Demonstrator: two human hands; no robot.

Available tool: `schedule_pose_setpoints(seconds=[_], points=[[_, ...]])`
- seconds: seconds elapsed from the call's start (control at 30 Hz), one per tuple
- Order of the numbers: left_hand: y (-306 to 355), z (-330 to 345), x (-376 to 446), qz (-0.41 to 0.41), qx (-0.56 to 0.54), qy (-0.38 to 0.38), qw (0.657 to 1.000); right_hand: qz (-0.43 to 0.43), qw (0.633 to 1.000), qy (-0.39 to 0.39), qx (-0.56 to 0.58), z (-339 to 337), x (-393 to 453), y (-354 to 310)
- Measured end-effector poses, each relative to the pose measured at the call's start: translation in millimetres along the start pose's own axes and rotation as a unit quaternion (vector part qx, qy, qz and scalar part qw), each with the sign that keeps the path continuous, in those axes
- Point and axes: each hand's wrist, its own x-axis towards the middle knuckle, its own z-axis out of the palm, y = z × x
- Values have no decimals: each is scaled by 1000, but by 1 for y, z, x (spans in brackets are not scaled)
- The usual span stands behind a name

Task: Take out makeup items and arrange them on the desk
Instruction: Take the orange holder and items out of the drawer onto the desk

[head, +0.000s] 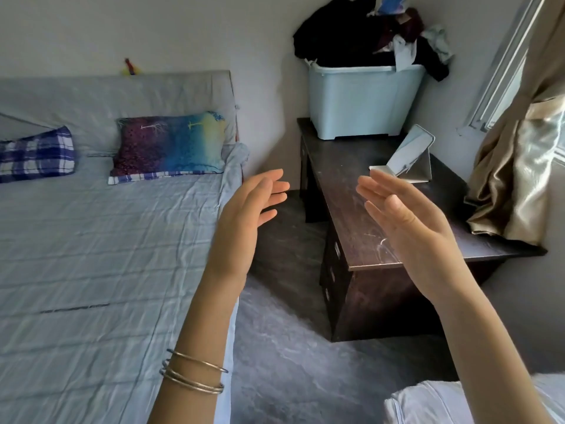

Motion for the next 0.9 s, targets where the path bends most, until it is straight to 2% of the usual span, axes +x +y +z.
schedule_pose_setpoints(seconds=[0.43, 0.9], points=[[-56, 8, 96, -36, 3, 28, 999, 41, 999, -19, 11, -19, 99, 71], [-116, -63, 253, -109, -12, -3, 994, 91, 995, 34, -2, 35, 225, 156]])
